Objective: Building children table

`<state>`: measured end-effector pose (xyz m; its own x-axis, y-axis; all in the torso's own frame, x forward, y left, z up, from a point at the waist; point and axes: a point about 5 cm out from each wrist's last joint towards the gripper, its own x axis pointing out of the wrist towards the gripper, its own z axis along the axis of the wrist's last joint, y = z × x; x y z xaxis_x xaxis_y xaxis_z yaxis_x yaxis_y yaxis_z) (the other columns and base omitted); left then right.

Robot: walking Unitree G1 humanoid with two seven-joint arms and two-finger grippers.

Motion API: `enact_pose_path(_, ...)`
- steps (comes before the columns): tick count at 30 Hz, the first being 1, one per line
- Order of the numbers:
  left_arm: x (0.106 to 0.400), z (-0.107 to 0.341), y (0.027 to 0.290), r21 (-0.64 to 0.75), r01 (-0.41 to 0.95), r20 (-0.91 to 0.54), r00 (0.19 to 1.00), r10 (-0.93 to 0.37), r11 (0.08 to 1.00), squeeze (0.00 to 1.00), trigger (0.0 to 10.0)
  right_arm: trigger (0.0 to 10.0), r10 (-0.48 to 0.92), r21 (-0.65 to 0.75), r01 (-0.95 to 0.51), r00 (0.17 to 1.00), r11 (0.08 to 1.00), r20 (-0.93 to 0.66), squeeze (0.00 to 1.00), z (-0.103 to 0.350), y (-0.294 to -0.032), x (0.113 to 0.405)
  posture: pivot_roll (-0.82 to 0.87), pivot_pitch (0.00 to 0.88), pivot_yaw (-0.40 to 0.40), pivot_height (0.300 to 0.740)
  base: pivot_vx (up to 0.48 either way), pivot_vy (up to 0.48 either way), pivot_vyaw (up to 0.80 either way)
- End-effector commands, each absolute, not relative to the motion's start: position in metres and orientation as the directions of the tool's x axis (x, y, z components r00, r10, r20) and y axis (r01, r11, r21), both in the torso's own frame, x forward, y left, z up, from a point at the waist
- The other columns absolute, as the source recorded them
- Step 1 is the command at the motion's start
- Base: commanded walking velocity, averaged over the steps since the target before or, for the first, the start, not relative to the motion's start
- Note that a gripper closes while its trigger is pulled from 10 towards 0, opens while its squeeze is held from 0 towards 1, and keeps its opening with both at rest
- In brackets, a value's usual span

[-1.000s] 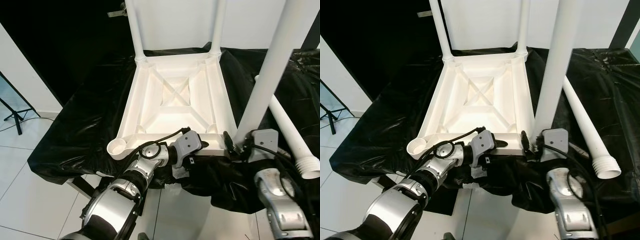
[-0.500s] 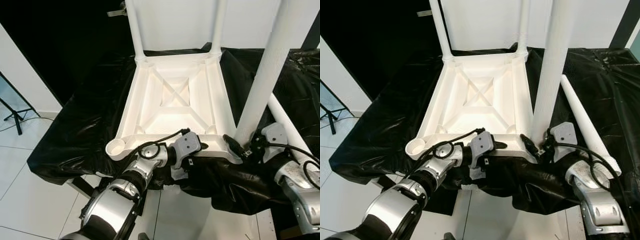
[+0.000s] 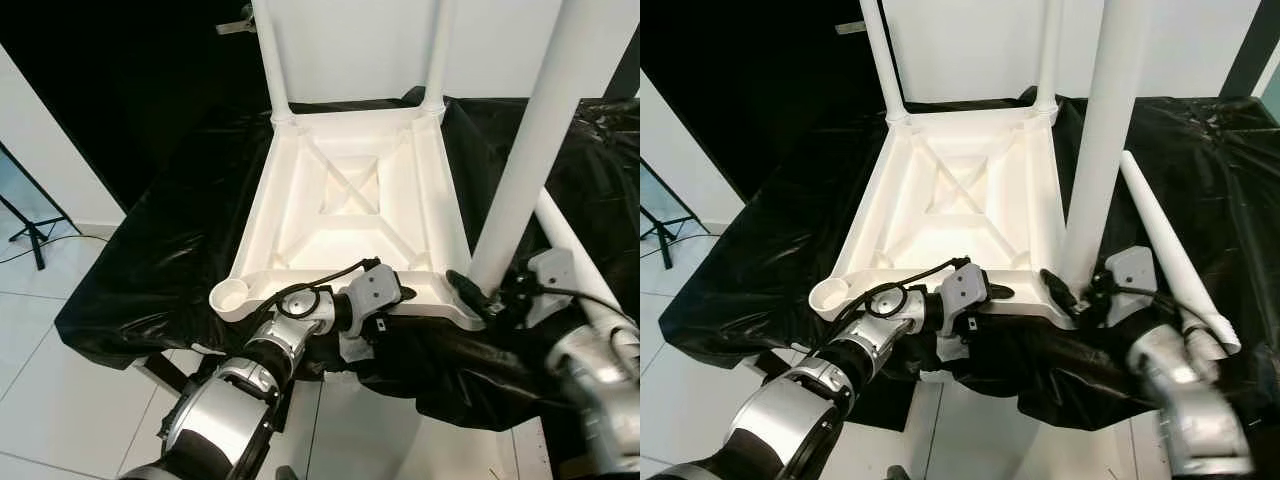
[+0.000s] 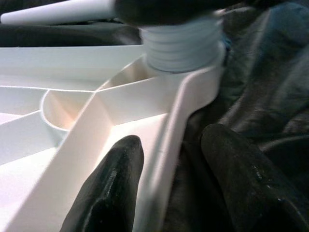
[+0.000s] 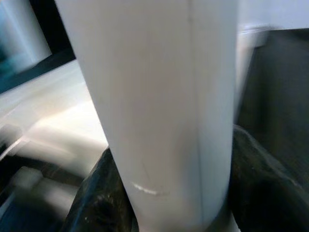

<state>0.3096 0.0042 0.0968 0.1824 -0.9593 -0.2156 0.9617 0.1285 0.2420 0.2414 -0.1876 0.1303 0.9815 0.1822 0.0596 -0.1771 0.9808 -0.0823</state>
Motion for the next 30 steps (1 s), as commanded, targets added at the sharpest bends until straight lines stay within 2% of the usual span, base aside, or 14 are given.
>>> enact_pose_path(1,0.306,0.09,0.005,0.225,0.968,-0.236,0.168,-0.957,0.115,0.0,10.0,0.0,-0.013,-0.082,0.011,0.999,0.997,-0.035,0.0,0.101,-0.18,0.231,-0.19,0.0,0.083,0.74,0.0,0.0,0.0)
enact_pose_path(6,0.307,0.091,0.006,0.226,0.967,-0.236,0.172,-0.957,0.118,0.0,10.0,0.0,-0.079,-0.082,0.078,0.997,0.994,-0.017,0.0,0.1,-0.175,0.228,-0.18,0.0,0.08,0.74,0.0,0.0,0.0)
enact_pose_path(10,0.307,0.089,0.008,0.224,0.967,-0.238,0.178,-0.955,0.124,0.0,10.0,0.0,-0.219,-0.076,0.22,0.975,0.972,0.023,0.0,0.107,-0.183,0.229,-0.17,0.0,0.079,0.74,0.0,0.0,0.0)
enact_pose_path(12,0.306,0.088,0.009,0.222,0.967,-0.239,0.178,-0.955,0.124,0.0,10.0,0.0,-0.233,-0.081,0.234,0.972,0.969,0.022,0.0,0.107,-0.184,0.23,-0.17,0.0,0.078,0.74,0.0,0.0,0.0)
enact_pose_path(13,0.306,0.088,0.009,0.222,0.967,-0.24,0.178,-0.954,0.125,0.0,10.0,2.4,-0.232,-0.095,0.234,0.972,0.968,0.023,0.0,0.107,-0.184,0.23,-0.17,0.0,0.077,0.74,0.0,0.0,0.0)
enact_pose_path(15,0.306,0.087,0.009,0.221,0.967,-0.24,0.178,-0.954,0.125,0.0,10.0,2.4,-0.229,-0.104,0.23,0.973,0.968,0.023,0.0,0.107,-0.184,0.23,-0.17,0.0,0.077,0.74,0.0,0.0,0.0)
enact_pose_path(16,0.306,0.088,0.009,0.221,0.967,-0.239,0.18,-0.954,0.127,0.0,10.0,10.0,-0.205,-0.136,0.208,0.978,0.969,0.036,0.0,0.108,-0.181,0.231,-0.17,0.0,0.077,0.74,0.0,0.0,0.0)
enact_pose_path(19,0.306,0.088,0.008,0.221,0.967,-0.237,0.181,-0.955,0.129,0.0,10.0,10.0,-0.149,-0.187,0.155,0.988,0.97,0.049,0.0,0.107,-0.174,0.233,-0.17,0.0,0.078,0.74,0.0,0.0,0.0)
enact_pose_path(20,0.306,0.088,0.008,0.221,0.967,-0.236,0.181,-0.955,0.129,0.0,10.0,10.0,-0.1,-0.15,0.106,0.994,0.983,0.05,1.0,0.108,-0.174,0.233,-0.17,0.0,0.079,0.74,0.0,0.0,0.0)
enact_pose_path(22,0.306,0.088,0.008,0.22,0.967,-0.236,0.181,-0.955,0.129,0.0,10.0,10.0,-0.038,-0.129,0.049,0.996,0.99,0.084,1.0,0.114,-0.177,0.233,-0.18,0.0,0.081,0.74,0.0,0.0,0.0)
enact_pose_path(23,0.306,0.088,0.008,0.22,0.967,-0.237,0.179,-0.955,0.127,0.0,10.0,10.0,-0.012,-0.182,0.034,0.992,0.983,0.123,1.0,0.123,-0.185,0.235,-0.18,0.0,0.079,0.74,0.0,0.0,0.0)
enact_pose_path(26,0.306,0.088,0.008,0.219,0.967,-0.237,0.179,-0.955,0.126,0.0,10.0,10.0,0.011,-0.225,0.019,0.991,0.974,0.132,1.0,0.127,-0.191,0.237,-0.18,0.0,0.079,0.74,0.0,0.0,0.0)
enact_pose_path(27,0.306,0.088,0.008,0.219,0.967,-0.237,0.179,-0.955,0.127,0.0,10.0,10.0,0.042,-0.243,-0.009,0.99,0.97,0.131,0.0,0.129,-0.193,0.238,-0.18,0.0,0.078,0.74,0.0,0.0,0.0)
enact_pose_path(30,0.306,0.088,0.008,0.219,0.967,-0.236,0.18,-0.955,0.128,0.0,10.0,10.0,0.114,-0.259,-0.079,0.986,0.963,0.124,0.0,0.132,-0.194,0.24,-0.18,0.0,0.078,0.74,0.0,0.0,0.0)
